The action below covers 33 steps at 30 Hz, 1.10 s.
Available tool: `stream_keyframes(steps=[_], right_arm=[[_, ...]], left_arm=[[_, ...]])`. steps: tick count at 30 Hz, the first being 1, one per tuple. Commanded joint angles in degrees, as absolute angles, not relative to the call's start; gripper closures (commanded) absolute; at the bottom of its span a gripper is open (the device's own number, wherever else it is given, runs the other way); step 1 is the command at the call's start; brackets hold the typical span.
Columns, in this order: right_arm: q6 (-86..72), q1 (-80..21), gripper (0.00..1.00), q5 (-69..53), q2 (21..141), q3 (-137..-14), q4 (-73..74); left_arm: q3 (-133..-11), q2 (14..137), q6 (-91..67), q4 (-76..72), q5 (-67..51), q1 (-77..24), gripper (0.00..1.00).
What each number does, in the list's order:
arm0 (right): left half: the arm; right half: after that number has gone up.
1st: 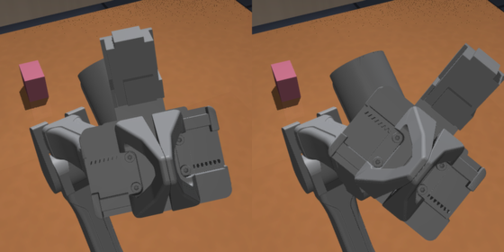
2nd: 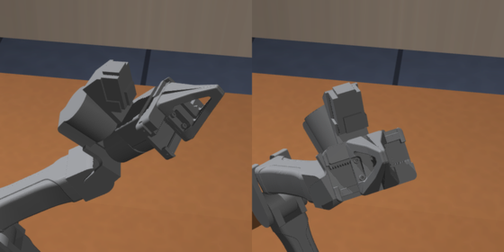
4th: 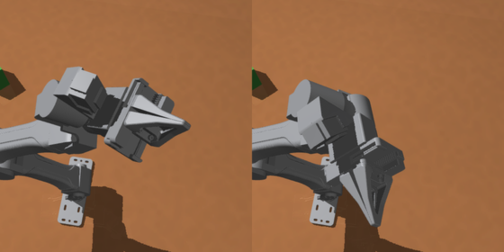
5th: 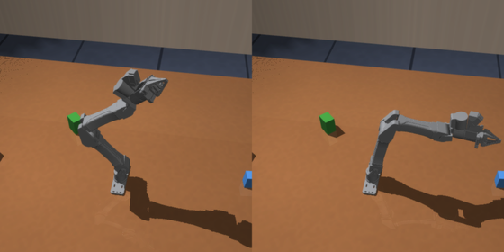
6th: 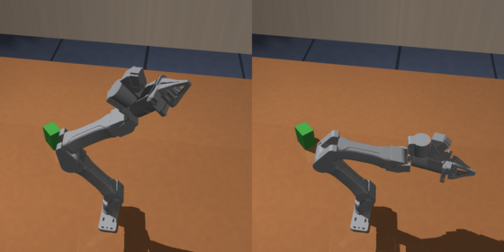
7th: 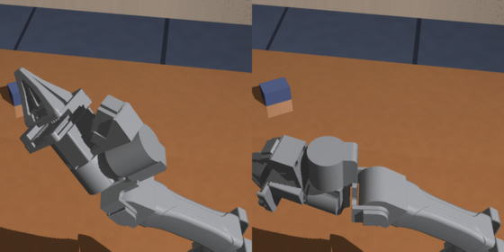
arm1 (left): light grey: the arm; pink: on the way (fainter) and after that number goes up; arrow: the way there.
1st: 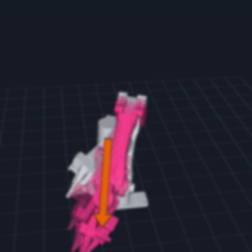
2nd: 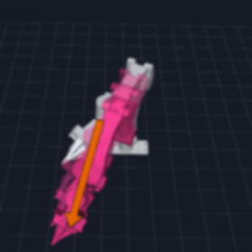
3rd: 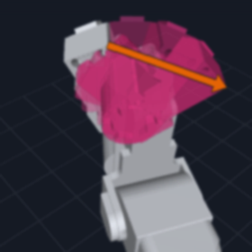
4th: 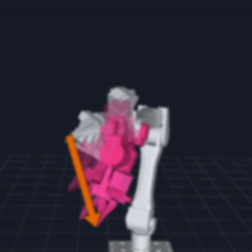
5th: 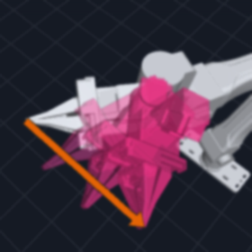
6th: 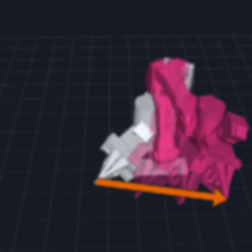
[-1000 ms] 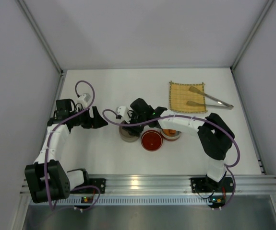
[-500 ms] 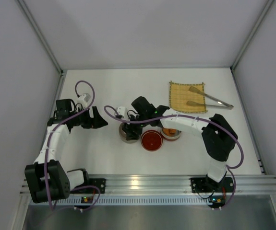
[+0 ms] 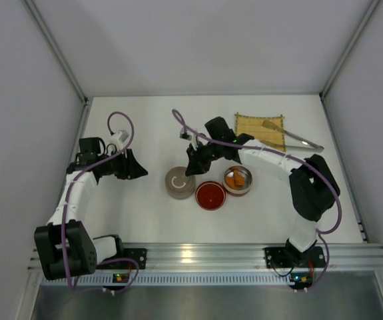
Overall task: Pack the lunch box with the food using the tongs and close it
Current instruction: Close the box lid on the packing box, then move the packing box to the center of the board.
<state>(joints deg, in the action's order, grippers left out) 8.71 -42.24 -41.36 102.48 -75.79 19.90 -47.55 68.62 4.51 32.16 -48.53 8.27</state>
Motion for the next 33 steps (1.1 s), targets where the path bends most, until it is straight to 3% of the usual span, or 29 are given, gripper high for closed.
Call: stream_keyframes(steps=[1, 11, 22, 33], right_arm=[[2.82, -35.61, 0.91, -46.14, 96.16, -74.71, 13.71], [4.22, -22.43, 0.89, -48.16, 86.49, -68.48, 18.45], [17.13, -18.28, 0.84, -40.44, 81.92, -67.15, 34.09], [21.97, -20.56, 0.81, -35.86, 80.68, -63.9, 37.35]], left_arm=[[-50.09, 70.39, 9.04, 34.09, -53.17, 6.77, 0.57], [-54.66, 78.04, 6.24, 31.56, -47.55, -11.85, 0.62], [-58.62, 92.63, 10.19, 36.73, -39.74, -15.38, 0.71], [-60.29, 89.74, 14.5, 43.15, -27.96, -15.29, 0.73]])
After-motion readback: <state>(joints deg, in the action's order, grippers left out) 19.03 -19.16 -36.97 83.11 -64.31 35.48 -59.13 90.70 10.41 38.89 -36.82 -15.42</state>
